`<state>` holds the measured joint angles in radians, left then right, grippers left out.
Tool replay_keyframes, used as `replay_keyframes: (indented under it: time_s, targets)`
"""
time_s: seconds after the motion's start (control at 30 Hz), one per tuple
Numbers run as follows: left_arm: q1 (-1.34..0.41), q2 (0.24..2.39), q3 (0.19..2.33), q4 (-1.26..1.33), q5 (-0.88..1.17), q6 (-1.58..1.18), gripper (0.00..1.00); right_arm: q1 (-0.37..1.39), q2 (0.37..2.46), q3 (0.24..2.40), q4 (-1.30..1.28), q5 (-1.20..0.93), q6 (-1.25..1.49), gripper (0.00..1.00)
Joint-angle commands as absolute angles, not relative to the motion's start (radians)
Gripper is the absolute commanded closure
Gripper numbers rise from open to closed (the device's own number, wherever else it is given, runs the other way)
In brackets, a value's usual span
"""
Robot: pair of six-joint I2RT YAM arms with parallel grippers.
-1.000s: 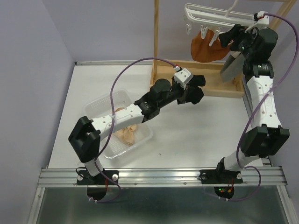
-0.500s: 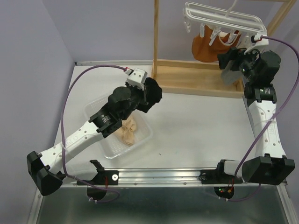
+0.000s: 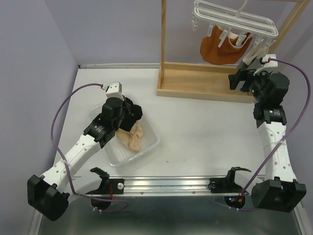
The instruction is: Remove the underwear clipped to the hanger
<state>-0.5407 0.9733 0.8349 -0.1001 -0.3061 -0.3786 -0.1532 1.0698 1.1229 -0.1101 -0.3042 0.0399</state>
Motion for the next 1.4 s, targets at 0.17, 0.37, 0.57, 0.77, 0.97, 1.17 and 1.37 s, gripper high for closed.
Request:
replay_keyframes:
  time_s: [0.17, 0.37, 0.57, 0.77, 0.97, 1.17, 1.37]
  targets:
    - [-0.500, 0.934, 0.807, -0.141, -0.331, -0.517, 0.42, -0.236, 1.016, 1.071, -0.144, -0.294, 0.086, 0.00]
    - [-0.502, 0.810, 0.865, -0.156, -0.292, -0.456, 0.01, -0.275, 1.019, 1.092, -0.184, -0.348, 0.103, 0.00]
    - [-0.502, 0.692, 0.868, -0.147, -0.247, -0.393, 0.01, -0.356, 1.071, 1.138, -0.183, -0.428, 0.192, 0.00]
    - [-0.502, 0.583, 0.830, -0.078, -0.215, -0.361, 0.01, -0.471, 1.140, 1.201, -0.152, -0.552, 0.238, 0.00]
    - [-0.502, 0.552, 0.790, -0.018, -0.192, -0.333, 0.01, -0.554, 1.232, 1.259, -0.114, -0.634, 0.238, 0.00]
    - [-0.502, 0.554, 0.741, 0.076, -0.143, -0.324, 0.01, -0.554, 1.324, 1.282, 0.020, -0.729, 0.143, 0.00]
    - [-0.502, 0.598, 0.733, 0.146, -0.100, -0.330, 0.01, -0.554, 1.488, 1.394, 0.061, -0.733, 0.078, 0.00]
